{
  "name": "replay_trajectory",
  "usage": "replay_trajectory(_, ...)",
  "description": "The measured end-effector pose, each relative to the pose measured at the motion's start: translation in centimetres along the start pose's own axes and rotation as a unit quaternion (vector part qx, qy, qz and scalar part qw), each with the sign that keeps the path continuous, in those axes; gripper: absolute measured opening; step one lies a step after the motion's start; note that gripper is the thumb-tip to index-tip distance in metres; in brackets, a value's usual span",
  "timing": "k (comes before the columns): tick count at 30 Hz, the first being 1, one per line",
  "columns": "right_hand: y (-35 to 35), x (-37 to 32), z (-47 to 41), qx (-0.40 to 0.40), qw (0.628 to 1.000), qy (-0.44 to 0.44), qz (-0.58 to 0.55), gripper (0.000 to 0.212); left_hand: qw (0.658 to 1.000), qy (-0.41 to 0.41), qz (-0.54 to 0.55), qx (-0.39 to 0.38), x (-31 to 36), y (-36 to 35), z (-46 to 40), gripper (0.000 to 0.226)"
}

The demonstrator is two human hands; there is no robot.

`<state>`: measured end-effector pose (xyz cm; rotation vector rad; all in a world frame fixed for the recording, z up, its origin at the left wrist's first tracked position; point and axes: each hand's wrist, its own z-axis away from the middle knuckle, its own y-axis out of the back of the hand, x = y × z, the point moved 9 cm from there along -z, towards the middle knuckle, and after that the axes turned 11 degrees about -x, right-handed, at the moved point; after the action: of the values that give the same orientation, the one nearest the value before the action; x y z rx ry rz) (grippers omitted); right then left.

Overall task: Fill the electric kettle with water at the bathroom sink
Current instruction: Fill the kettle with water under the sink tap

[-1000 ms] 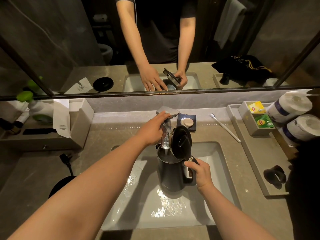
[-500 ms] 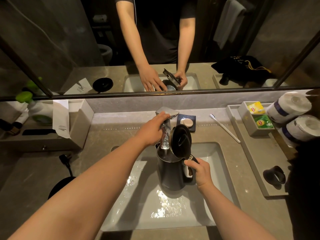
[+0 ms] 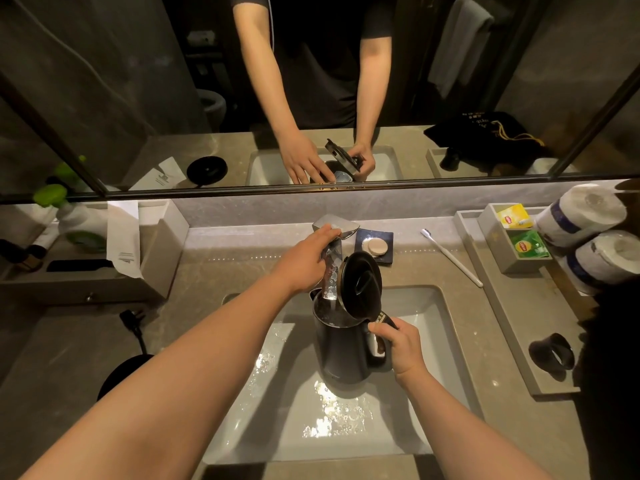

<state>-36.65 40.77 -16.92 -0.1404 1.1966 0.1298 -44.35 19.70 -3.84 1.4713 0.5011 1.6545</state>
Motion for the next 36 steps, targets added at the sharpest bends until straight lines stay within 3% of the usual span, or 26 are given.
replay_trajectory(13, 0.13, 0.08, -0.37, -0.006, 1.000, 0.000, -0.006, 0.054, 1.000, -0.003, -0.008, -0.001, 0.02, 0.20, 0.00, 0.065)
replay_trajectory(25, 0.46, 0.06, -0.65, -0.004, 1.000, 0.008, -0.003, 0.053, 1.000, 0.003, -0.007, -0.004, -0.11, 0.15, -0.05, 0.065)
replay_trajectory(31, 0.39, 0.11, -0.66, -0.014, 1.000, 0.009, -0.006, 0.047, 1.000, 0.002, -0.002, -0.008, 0.04, 0.23, -0.06, 0.063)
replay_trajectory(36, 0.41, -0.01, -0.77, -0.018, 1.000, 0.006, -0.017, 0.027, 1.000, -0.008, 0.022, 0.000, 0.38, 0.53, 0.08, 0.063)
